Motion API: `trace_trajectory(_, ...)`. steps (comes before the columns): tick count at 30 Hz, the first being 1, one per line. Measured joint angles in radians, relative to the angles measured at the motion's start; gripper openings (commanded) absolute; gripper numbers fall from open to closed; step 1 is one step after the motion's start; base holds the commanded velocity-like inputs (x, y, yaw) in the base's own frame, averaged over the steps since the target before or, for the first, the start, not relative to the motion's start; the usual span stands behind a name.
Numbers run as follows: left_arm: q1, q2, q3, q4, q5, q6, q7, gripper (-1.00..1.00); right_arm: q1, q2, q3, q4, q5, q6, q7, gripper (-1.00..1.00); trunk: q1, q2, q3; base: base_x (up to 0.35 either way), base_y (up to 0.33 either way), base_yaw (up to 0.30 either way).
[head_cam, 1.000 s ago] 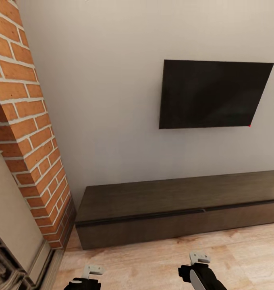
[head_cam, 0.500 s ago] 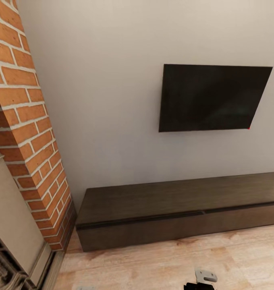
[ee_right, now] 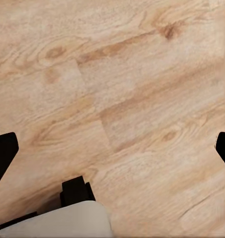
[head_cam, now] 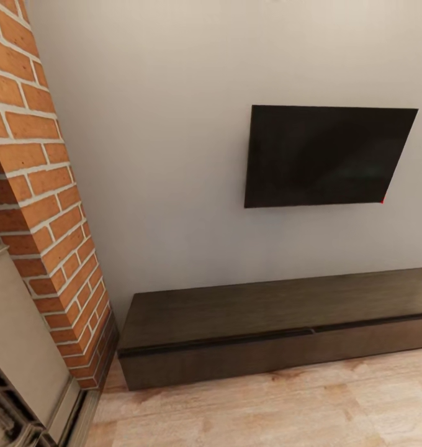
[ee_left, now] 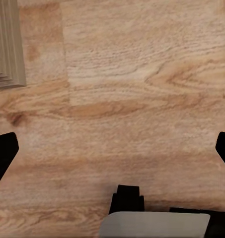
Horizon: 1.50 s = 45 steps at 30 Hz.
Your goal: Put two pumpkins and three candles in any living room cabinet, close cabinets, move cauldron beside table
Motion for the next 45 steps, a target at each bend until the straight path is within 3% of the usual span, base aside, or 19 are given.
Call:
trace_trajectory(13,0.037,0.004,0.0,0.01,0.0,-0.038,-0.018,1.0,0.0,0.002,0.0,0.056,-0.011,-0.011,0.0,1.0,-0.05,0.091,0.041,0.0,0.0,0.0)
trace_trajectory(45,0.083,0.008,0.0,0.045,0.002,-0.045,-0.017,1.0,0.0,0.023,0.001,0.23,-0.011,-0.012,-0.002,1.0,-0.173,0.315,0.141,0.0,0.0,0.0)
